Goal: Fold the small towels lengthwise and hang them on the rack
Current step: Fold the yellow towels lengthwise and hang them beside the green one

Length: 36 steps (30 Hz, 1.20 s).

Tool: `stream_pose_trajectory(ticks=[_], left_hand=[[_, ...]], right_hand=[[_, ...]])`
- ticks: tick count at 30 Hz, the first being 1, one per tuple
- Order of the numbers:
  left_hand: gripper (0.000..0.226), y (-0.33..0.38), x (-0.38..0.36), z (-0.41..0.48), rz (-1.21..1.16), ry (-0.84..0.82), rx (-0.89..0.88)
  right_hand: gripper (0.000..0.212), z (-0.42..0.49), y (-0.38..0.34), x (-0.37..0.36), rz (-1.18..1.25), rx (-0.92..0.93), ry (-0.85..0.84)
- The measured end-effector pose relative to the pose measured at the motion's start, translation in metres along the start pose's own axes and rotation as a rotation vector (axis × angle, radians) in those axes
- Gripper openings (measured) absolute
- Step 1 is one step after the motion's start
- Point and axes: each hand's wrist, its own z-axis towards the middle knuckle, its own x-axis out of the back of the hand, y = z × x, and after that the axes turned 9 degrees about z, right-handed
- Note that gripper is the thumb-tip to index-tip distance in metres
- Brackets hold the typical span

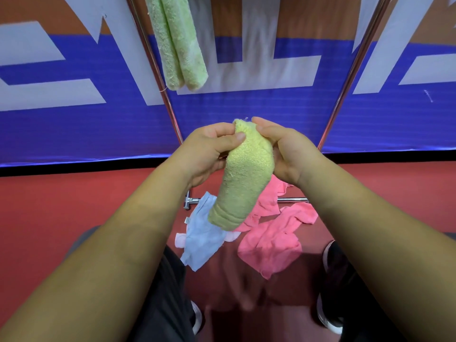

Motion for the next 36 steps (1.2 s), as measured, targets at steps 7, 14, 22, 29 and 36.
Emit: stream_pose_trajectory(ticks=[7,14,22,29,36], left_hand=[[0.030,0.000,0.007,0.005,0.425,0.367,-0.015],[0.031,0.000,-0.013,0.006,0.596,0.385,0.141],[0.054,-0.019,-0.036,-0.002,0.826,0.225,-0.008],[0.004,-0.029,-0.042,0.007,0.991,0.358,-0.027],[0.018,-0.033,-0.032,0.014,1.050,0.486,-0.048]], right_hand=[[0.045,-0.001,-0.005,-0.002,-0.014,0.099,-0.032],[0.054,-0.002,0.002,-0.007,-0.137,0.211,-0.039],[0.064,-0.006,0.000,-0.021,-0.180,0.236,0.082],[0.068,-0.008,0.004,-0.021,-0.441,0.323,0.109],[0.024,-0.004,-0.003,0.002,-1.229,0.503,0.300]])
